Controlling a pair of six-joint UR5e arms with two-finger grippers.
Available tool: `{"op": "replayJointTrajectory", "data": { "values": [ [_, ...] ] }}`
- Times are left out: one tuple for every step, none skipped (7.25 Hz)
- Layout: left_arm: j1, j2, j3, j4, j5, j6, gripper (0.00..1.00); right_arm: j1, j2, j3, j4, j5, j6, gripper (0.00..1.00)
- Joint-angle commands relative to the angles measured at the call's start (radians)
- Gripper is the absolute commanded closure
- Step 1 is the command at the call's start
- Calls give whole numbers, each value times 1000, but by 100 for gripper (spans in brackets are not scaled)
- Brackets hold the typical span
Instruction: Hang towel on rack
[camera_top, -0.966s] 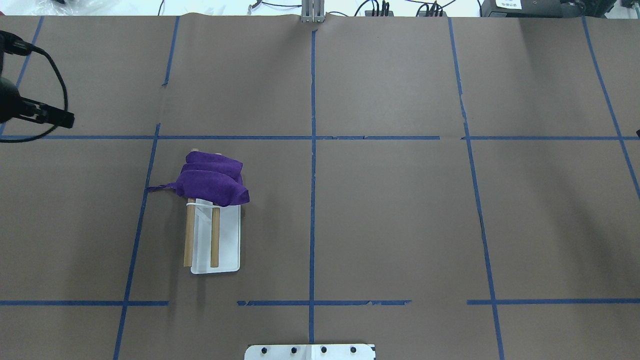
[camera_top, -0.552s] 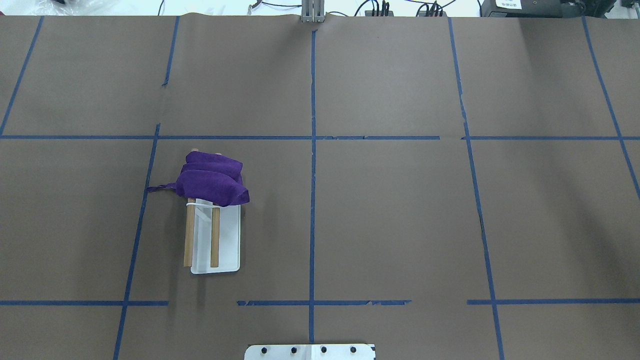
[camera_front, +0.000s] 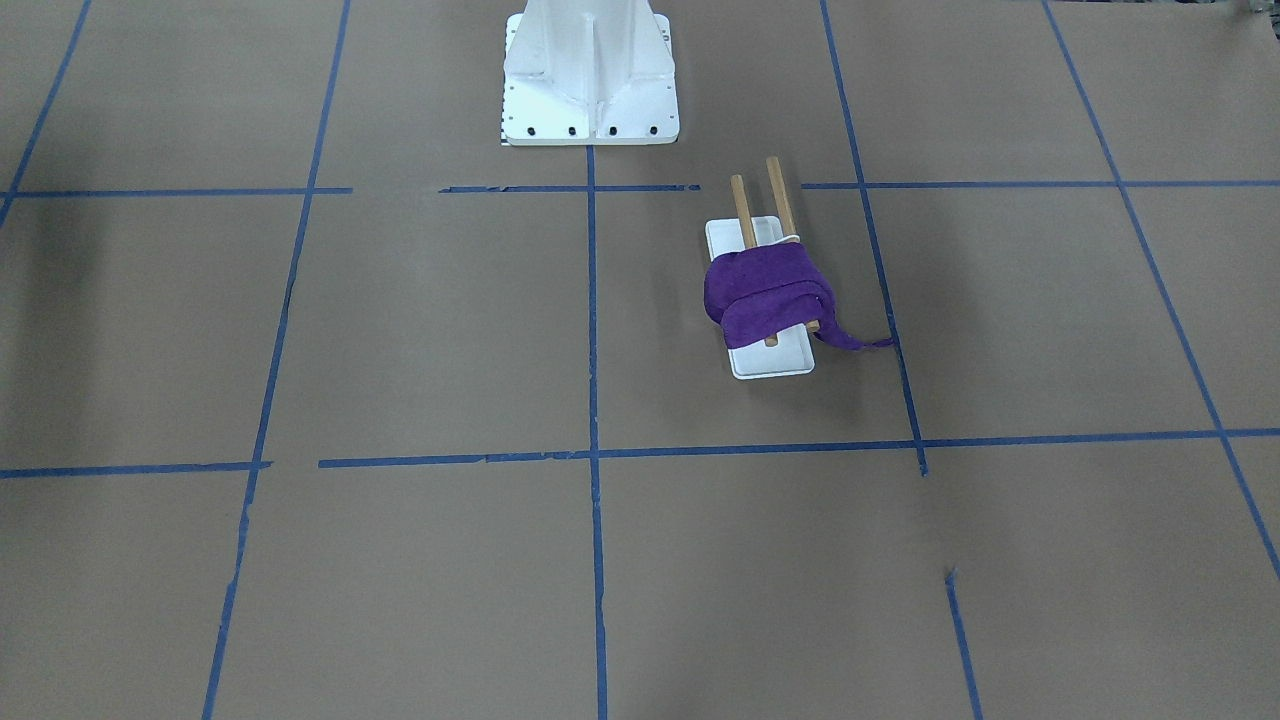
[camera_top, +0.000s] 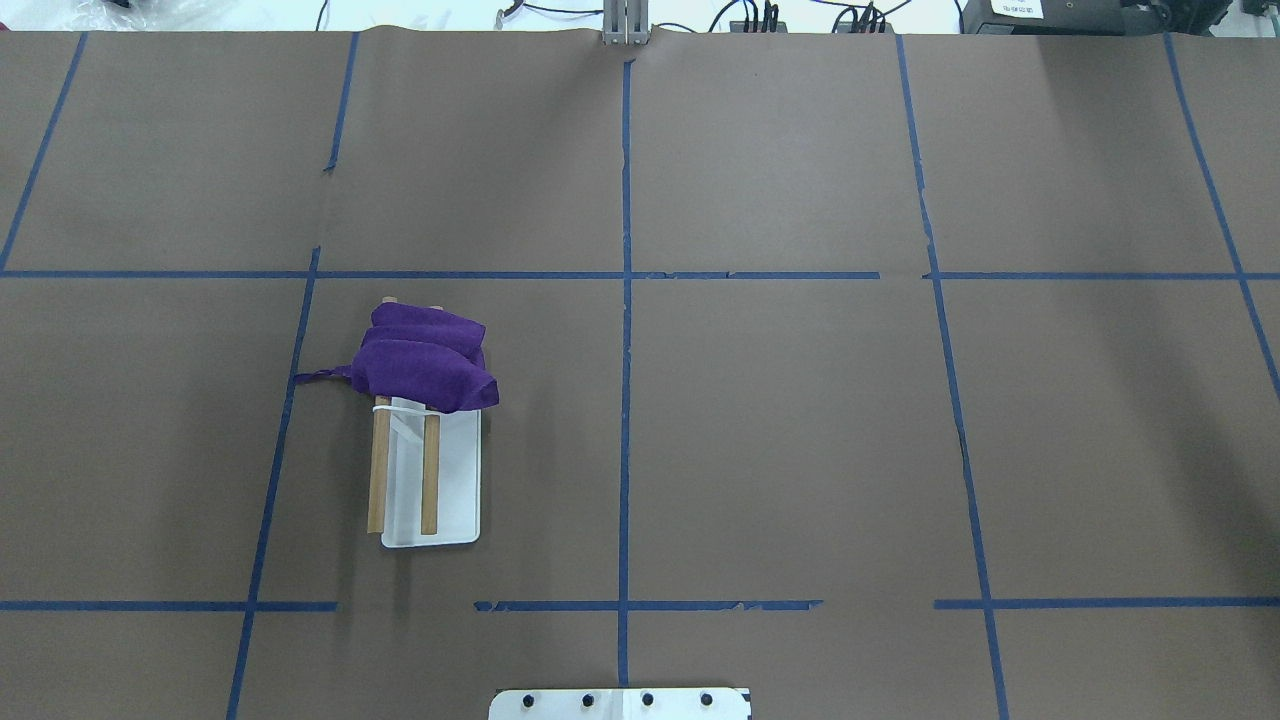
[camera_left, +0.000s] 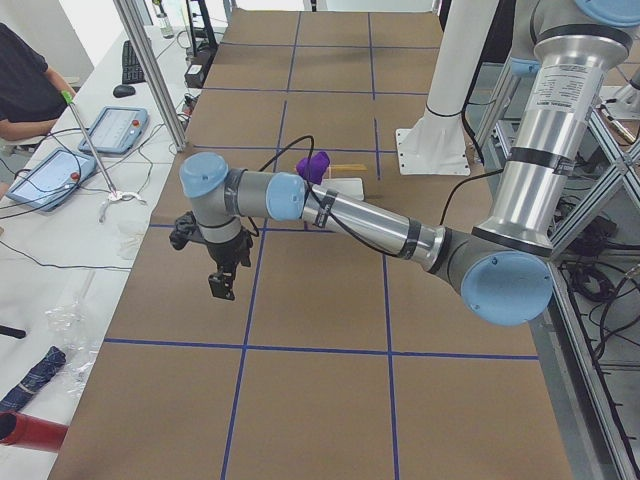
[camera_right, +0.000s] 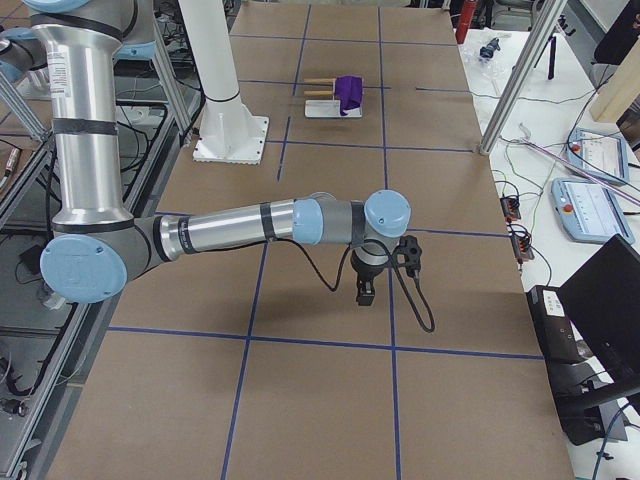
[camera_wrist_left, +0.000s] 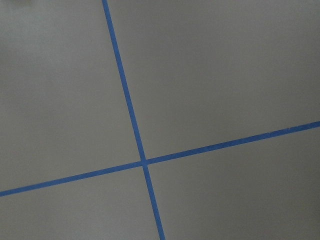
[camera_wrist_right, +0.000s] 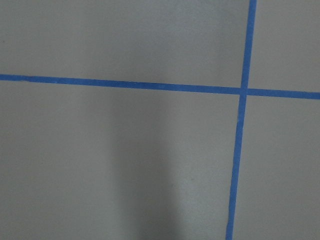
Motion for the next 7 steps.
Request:
{"op": "replayJointTrajectory", "data": {
  "values": [
    [-7, 133, 21, -111, -11, 2, 0, 27, -3, -39, 14, 0, 1, 0],
    [-7, 141, 22, -112, -34, 0, 0, 29, -3, -41, 14, 0, 1, 0],
    [-7, 166, 27, -112, -53, 0, 0, 34, -3, -47, 14, 0, 3, 0],
    [-7, 167, 27, -112, -53, -1, 0, 35, -3, -47, 14, 0, 3, 0],
    [-7, 167, 24, -113, -53, -1, 0, 35, -3, -47, 14, 0, 3, 0],
    [-7, 164, 19, -115, -53, -35, 0, 40, -6, -50, 14, 0, -2, 0],
    [-7, 158, 14, -115, -53, -49, 0, 53, -7, -62, 14, -6, -6, 0]
  ]
}}
